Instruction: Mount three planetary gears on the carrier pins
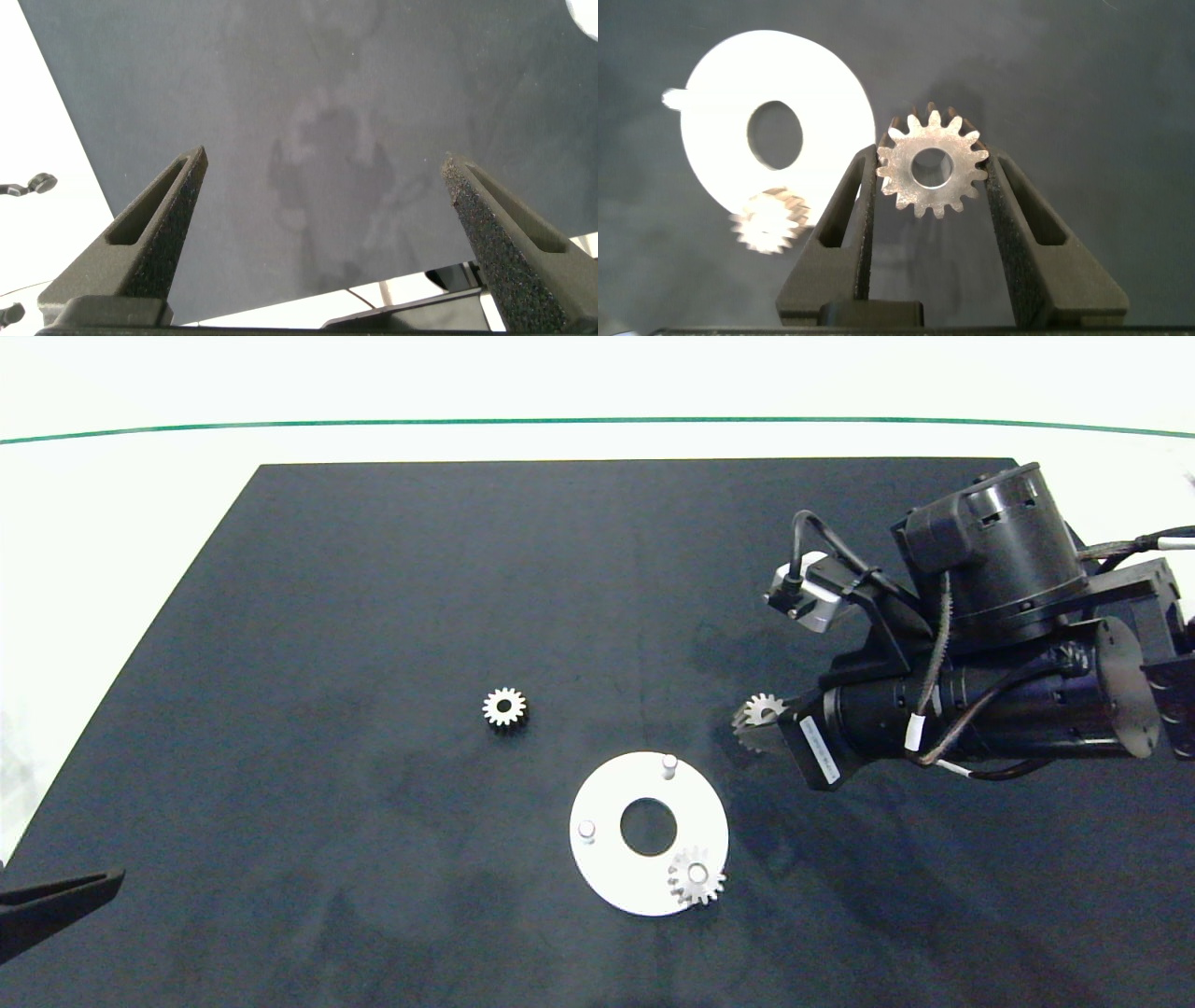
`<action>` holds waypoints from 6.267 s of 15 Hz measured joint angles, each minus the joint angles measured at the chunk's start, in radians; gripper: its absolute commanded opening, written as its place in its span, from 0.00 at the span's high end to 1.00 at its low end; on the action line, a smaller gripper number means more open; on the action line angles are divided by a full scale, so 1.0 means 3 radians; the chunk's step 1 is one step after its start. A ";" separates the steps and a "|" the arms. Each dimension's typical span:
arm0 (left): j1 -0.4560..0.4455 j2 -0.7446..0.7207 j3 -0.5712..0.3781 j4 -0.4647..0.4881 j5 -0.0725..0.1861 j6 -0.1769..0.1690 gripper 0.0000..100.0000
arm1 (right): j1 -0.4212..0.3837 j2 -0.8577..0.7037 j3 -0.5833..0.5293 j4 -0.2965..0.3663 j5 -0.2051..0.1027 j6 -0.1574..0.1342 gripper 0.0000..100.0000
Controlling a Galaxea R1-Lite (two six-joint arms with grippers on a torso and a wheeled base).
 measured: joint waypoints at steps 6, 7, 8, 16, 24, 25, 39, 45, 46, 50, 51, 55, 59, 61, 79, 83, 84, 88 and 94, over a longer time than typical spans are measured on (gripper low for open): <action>0.0004 -0.0004 0.0000 0.0023 0.0001 0.0037 0.00 | 0.0299 0.0422 -0.0348 -0.0032 0.0005 0.0091 0.78; 0.0004 -0.0004 0.0000 0.0021 0.0000 0.0035 0.00 | 0.0323 0.0470 -0.0385 -0.0030 0.0005 0.0095 0.78; 0.0004 -0.0004 0.0000 0.0021 0.0001 0.0035 0.00 | 0.0337 0.0506 -0.0412 -0.0033 0.0005 0.0095 0.78; 0.0004 -0.0004 0.0000 0.0032 0.0001 0.0039 0.00 | 0.0374 0.0616 -0.0427 -0.0021 -0.0016 0.0091 0.78; 0.0004 -0.0006 0.0000 0.0032 0.0001 0.0038 0.00 | 0.0372 0.0654 -0.0416 -0.0019 -0.0013 0.0098 0.78; 0.0004 -0.0006 0.0000 0.0032 0.0001 0.0038 0.00 | 0.0375 0.0659 -0.0408 -0.0016 -0.0014 0.0098 0.78; 0.0004 -0.0035 0.0000 0.0032 0.0001 0.0039 0.00 | 0.0414 0.0630 -0.0278 -0.0027 -0.0039 0.0077 0.00; 0.0002 -0.0034 0.0000 0.0035 0.0000 0.0039 0.00 | 0.0401 0.0601 -0.0234 -0.0014 -0.0043 0.0075 0.00; 0.0002 -0.0034 0.0000 0.0035 0.0001 0.0039 0.00 | 0.0401 0.0591 -0.0210 -0.0014 -0.0047 0.0074 0.00; 0.0004 -0.0035 0.0000 0.0033 0.0001 0.0039 0.00 | 0.0403 0.0494 -0.0148 -0.0018 -0.0043 0.0071 0.00; 0.0004 -0.0035 0.0000 0.0033 0.0000 0.0039 0.00 | 0.0403 0.0464 -0.0145 -0.0024 -0.0050 0.0071 0.00; 0.0004 -0.0034 0.0000 0.0035 0.0001 0.0038 0.00 | 0.0352 0.0311 -0.0145 -0.0027 -0.0162 0.0069 0.00; 0.0004 -0.0035 0.0000 0.0037 0.0001 0.0039 0.00 | 0.0209 0.0289 -0.0152 -0.0133 -0.0159 0.0071 0.00; 0.0004 -0.0034 0.0000 0.0037 0.0001 0.0039 0.00 | 0.0169 0.0327 -0.0156 -0.0218 -0.0160 0.0072 0.00; 0.0002 -0.0020 0.0001 0.0037 -0.0002 0.0024 0.00 | 0.0047 0.0077 0.0062 -0.0257 -0.0157 0.0082 0.00; 0.0002 0.0082 -0.0018 -0.0040 -0.0034 -0.0292 0.00 | -0.0242 -0.0619 0.0717 -0.0265 -0.0149 0.0100 0.00; -0.0029 0.0140 -0.0043 -0.0168 -0.0037 -0.0346 0.00 | -0.0330 -0.0833 0.0859 -0.0266 -0.0117 0.0124 0.00; -0.0396 0.0598 -0.0225 -0.0598 -0.0023 -0.0380 0.00 | -0.0359 -0.1413 0.1045 -0.0274 0.0021 0.0210 0.00; -0.0784 0.1512 -0.0379 -0.1119 -0.0024 0.0033 0.00 | -0.0223 -0.1947 0.1035 -0.0250 -0.0011 0.0101 0.00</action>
